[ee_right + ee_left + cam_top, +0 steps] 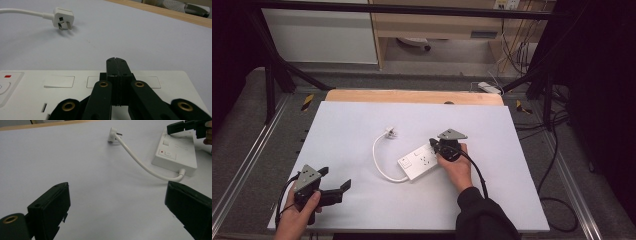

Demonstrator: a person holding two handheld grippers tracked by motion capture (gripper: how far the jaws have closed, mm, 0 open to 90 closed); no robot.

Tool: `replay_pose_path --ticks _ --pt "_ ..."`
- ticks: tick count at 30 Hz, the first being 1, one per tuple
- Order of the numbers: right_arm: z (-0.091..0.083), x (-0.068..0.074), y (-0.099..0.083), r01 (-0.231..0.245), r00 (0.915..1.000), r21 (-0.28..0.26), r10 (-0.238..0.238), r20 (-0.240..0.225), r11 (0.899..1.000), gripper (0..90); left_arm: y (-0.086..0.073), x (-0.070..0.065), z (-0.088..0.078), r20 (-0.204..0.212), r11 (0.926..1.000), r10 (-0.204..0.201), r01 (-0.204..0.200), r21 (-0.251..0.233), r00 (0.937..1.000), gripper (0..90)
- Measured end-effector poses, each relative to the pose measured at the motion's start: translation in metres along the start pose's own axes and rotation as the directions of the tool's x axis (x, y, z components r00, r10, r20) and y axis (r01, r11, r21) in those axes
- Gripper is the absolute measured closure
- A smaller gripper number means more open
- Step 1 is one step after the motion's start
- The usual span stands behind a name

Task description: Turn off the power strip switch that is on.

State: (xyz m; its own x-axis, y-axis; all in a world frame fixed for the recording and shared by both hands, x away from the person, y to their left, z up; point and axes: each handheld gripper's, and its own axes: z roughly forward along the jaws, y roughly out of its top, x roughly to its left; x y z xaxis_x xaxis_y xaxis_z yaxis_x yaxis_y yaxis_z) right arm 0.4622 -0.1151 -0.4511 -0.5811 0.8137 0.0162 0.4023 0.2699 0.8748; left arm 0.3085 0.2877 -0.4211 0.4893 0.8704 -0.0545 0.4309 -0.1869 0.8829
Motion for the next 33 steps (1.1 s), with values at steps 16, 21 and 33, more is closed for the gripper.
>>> replay_pose_path --ticks 16,21,33 --pt "-0.0004 0.0004 -0.0026 0.000 1.0000 -0.016 0.000 0.001 1.000 90.0 0.0000 0.0001 0.0000 -0.003 1.0000 0.000 0.000 0.001 1.0000 6.2" --pt "-0.0004 0.0009 -0.0037 0.002 1.0000 -0.024 -0.002 0.004 1.000 90.0 -0.0001 -0.0001 0.0000 -0.003 1.0000 0.003 -0.003 0.002 1.0000 6.2" --pt "-0.0006 0.0009 -0.0043 0.000 1.0000 -0.027 0.000 0.006 1.000 90.0 -0.0001 0.0000 0.0000 -0.003 1.0000 0.003 -0.003 0.002 1.0000 6.2"
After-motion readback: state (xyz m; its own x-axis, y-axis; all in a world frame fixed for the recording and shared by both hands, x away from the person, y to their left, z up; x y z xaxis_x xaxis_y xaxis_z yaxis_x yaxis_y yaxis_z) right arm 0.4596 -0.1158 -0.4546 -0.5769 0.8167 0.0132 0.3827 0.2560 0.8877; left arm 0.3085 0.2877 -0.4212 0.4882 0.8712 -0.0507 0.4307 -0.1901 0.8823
